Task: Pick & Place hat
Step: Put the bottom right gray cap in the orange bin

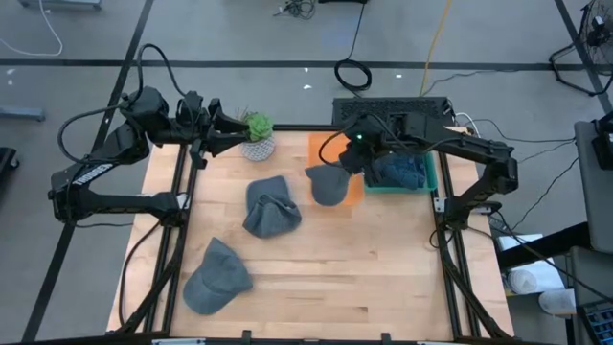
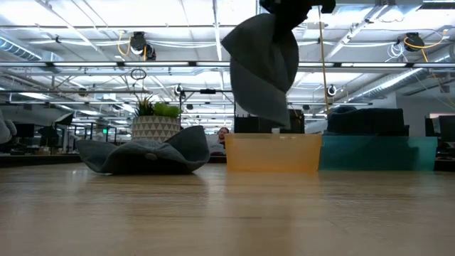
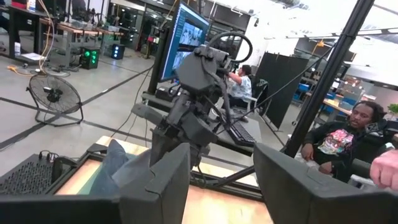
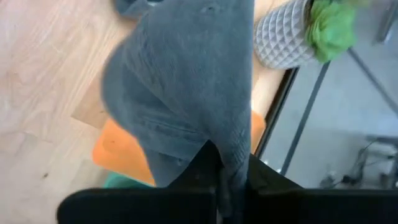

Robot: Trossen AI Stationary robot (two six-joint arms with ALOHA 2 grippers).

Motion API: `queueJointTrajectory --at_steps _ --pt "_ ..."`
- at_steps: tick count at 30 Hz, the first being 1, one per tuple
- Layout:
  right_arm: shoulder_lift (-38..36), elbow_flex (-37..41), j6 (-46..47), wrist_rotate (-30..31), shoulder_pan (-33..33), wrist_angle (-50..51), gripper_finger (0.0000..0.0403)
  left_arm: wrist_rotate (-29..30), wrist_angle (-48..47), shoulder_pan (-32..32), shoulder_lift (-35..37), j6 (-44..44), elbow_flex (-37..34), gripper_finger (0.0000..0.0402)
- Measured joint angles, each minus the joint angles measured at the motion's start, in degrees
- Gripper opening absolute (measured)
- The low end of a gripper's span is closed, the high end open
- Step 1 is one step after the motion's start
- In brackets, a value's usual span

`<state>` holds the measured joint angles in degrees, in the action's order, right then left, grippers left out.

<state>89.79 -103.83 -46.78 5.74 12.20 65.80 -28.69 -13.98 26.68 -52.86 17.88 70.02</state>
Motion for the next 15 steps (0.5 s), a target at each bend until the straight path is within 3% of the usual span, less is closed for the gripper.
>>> queueJointTrajectory --at_steps 8,15 --pt "2.75 -0.01 5.71 -4.39 3.25 3.77 0.0001 -0.02 0.00 0.04 -0.02 -1.08 0.00 0.0186" --pt "7.60 -0.04 5.30 -4.52 6.80 4.76 0.0001 -1.20 0.00 0.63 0.00 -0.15 0.01 0.0186"
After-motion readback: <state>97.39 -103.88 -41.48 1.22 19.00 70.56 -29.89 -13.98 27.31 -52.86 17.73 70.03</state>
